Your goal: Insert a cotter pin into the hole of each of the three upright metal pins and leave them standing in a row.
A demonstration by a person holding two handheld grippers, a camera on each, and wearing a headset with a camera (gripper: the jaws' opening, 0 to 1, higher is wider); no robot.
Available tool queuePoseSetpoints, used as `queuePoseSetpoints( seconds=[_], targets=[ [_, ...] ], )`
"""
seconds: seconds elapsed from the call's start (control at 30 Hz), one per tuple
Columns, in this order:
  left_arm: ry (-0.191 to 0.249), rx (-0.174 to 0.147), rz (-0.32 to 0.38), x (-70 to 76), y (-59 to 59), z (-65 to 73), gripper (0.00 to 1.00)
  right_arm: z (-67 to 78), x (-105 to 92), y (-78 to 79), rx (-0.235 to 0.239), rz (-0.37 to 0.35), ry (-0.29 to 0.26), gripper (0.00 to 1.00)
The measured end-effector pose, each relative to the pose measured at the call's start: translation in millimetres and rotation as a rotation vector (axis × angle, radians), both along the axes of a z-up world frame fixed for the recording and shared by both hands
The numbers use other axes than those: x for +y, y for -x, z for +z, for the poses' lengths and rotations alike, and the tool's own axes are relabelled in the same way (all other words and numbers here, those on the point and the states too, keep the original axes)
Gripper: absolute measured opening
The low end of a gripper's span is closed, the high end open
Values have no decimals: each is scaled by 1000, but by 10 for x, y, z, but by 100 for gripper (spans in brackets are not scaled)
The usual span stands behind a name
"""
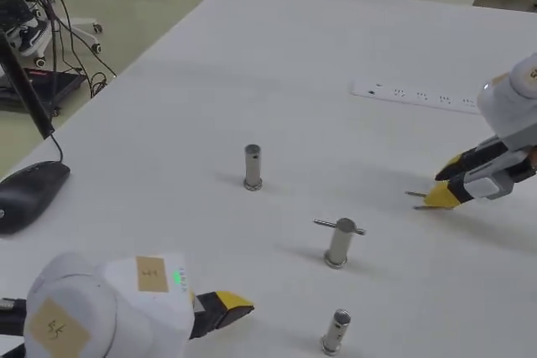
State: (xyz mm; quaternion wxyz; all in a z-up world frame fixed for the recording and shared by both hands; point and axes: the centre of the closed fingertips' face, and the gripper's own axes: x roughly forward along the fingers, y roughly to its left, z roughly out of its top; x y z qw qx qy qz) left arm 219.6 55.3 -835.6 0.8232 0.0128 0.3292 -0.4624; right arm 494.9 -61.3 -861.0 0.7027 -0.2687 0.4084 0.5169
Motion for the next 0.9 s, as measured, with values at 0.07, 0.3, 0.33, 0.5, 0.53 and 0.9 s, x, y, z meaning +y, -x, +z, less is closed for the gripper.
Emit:
queuePoseSetpoints(
  seconds=[0.07,0.3,0.33,0.5,0.53,0.9],
  targets=[
    [7,13,6,-1,8,-8,94,-37,-2,1,0,0,19,30],
    [4,19,12,11,17,-25,94,-60,-9,-16,-4,-2,28,23],
    [0,17,9,16,19,-29,93,-61,-13,-16,-5,0,28,23],
    [-7,17,12,24,15,-42,93,-67,-3,11,-37,58,60,21],
    [-8,16,13,25,13,-45,93,-68,-4,15,-39,63,64,20],
    [-1,21,8,-7,22,-67,91,-81,30,111,-81,171,129,7]
  ],
)
